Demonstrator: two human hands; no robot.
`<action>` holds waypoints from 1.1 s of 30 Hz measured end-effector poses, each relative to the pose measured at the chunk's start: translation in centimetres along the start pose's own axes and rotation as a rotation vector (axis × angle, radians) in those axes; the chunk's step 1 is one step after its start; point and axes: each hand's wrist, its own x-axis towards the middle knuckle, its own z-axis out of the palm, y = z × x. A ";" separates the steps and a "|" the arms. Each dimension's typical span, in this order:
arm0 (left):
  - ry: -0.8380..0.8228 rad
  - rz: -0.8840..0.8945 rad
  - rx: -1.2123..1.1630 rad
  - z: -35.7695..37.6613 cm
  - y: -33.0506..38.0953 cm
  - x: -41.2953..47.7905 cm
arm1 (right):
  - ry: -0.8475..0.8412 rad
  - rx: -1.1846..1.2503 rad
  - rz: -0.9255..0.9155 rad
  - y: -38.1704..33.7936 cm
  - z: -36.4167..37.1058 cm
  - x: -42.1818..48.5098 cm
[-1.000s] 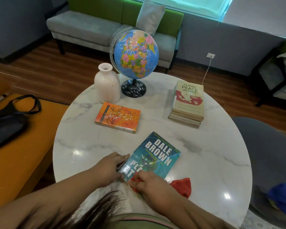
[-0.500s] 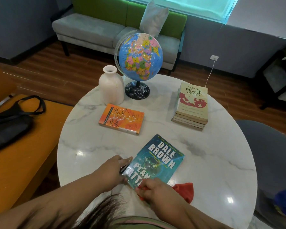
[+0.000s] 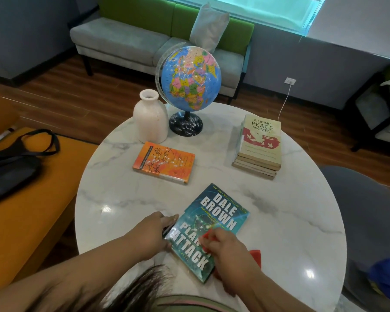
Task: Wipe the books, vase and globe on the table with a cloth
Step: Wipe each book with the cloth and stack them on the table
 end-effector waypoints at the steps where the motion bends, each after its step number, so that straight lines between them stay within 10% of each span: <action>1: 0.000 0.001 0.006 0.0 0.1 0.0 | -0.039 0.011 -0.030 -0.2 0.2 -0.1; 14: 0.006 -0.010 0.017 0.3 -0.2 0.2 | -0.084 -0.021 -0.138 2.0 0.0 -1.4; 19: 0.008 -0.005 0.017 0.1 0.0 0.1 | 0.168 -0.021 0.050 3.1 -1.0 0.1; 33: 0.018 0.001 0.001 0.1 -0.2 0.1 | -0.092 -0.260 -0.075 3.6 -1.2 0.5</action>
